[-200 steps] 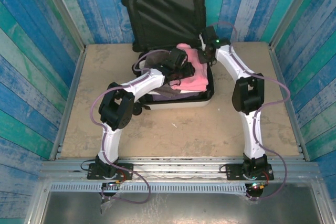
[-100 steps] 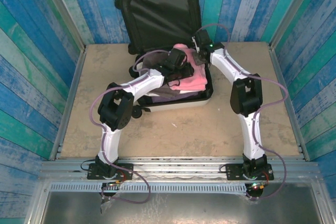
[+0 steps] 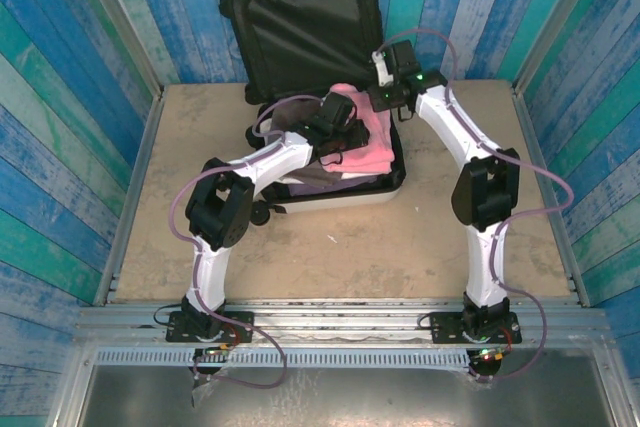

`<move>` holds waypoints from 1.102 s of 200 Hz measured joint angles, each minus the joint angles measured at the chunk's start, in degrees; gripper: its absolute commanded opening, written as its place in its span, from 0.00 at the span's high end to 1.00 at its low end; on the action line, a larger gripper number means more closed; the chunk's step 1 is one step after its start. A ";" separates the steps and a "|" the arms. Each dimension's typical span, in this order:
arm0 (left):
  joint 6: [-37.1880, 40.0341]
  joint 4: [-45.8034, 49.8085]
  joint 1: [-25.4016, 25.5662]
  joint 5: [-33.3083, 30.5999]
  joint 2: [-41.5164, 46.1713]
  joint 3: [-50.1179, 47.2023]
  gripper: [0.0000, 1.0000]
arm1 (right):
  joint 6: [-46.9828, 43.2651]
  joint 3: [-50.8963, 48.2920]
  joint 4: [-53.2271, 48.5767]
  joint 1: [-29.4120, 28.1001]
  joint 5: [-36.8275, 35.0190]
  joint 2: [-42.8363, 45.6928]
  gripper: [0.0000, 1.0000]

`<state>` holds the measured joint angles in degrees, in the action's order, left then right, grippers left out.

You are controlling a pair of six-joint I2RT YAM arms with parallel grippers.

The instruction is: Pack the luggage

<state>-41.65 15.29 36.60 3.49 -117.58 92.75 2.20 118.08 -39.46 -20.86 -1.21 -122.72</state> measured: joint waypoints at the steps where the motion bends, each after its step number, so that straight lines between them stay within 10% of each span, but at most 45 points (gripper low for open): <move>1: 0.00 0.00 0.00 0.00 -0.02 0.00 0.44 | 0.00 0.00 0.00 0.02 0.00 -0.04 0.84; 220: 0.98 3.65 0.00 -0.13 -0.02 2.29 0.44 | -1.99 8.85 -1.40 1.11 4.83 -16.35 0.89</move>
<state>-40.66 18.94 36.60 3.36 -117.60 95.04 0.21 126.93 -40.86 -19.75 3.62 -139.06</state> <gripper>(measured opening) 0.564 0.110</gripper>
